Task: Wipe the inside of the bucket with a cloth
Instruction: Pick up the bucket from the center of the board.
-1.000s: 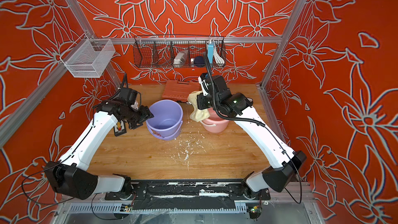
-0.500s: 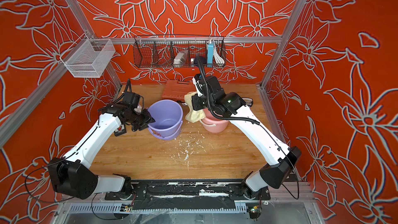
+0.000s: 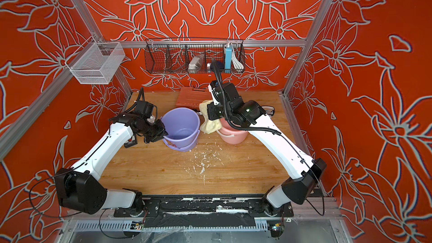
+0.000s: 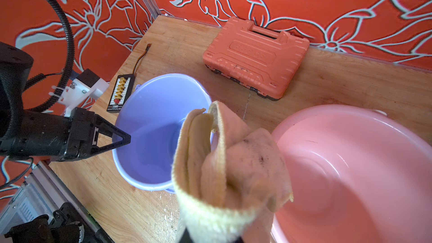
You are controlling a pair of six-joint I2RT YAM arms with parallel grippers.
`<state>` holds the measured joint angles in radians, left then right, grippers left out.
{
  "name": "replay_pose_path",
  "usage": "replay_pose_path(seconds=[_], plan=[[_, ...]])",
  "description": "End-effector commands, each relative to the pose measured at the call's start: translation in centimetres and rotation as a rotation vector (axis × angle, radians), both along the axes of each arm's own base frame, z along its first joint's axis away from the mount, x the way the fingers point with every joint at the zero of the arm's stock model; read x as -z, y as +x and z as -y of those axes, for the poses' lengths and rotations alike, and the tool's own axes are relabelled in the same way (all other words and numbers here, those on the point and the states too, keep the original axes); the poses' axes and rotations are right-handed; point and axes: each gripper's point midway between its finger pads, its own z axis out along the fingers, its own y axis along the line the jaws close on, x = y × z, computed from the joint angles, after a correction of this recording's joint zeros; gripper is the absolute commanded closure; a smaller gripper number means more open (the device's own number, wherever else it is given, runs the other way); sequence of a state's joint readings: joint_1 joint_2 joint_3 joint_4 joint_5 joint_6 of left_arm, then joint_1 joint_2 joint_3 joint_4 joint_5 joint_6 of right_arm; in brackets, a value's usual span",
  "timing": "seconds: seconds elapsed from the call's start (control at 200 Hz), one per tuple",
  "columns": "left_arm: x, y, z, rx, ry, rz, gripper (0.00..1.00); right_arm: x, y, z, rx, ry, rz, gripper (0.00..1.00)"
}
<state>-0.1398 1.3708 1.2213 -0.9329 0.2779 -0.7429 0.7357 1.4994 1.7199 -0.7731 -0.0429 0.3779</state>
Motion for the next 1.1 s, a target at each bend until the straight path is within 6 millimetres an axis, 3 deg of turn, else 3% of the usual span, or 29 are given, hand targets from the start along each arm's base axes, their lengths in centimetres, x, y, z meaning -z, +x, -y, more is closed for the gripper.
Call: replay_pose_path(seconds=[0.0,0.16,0.37,0.796,0.906,1.096], plan=[[0.4,-0.1,0.4,0.022,-0.004,-0.015,0.8,0.3,0.2,-0.5,0.007,0.012,-0.008,1.0],[0.0,0.2,0.4,0.031,-0.001,-0.005,1.0,0.4,0.0,-0.6,-0.006,0.009,-0.007,1.0],[-1.0,2.3,1.2,0.089,0.008,0.021,1.0,-0.4,-0.9,-1.2,-0.072,-0.001,0.012,1.0],[-3.4,7.2,3.9,0.258,0.082,0.173,1.0,0.0,-2.9,-2.9,-0.253,-0.043,0.014,1.0],[-2.5,7.2,4.2,0.302,0.143,0.159,1.0,0.9,-3.0,-3.5,-0.294,-0.072,-0.008,1.0],[-1.3,7.0,5.5,0.334,0.128,0.151,1.0,4.3,-1.6,-3.8,-0.288,-0.196,-0.076,1.0]])
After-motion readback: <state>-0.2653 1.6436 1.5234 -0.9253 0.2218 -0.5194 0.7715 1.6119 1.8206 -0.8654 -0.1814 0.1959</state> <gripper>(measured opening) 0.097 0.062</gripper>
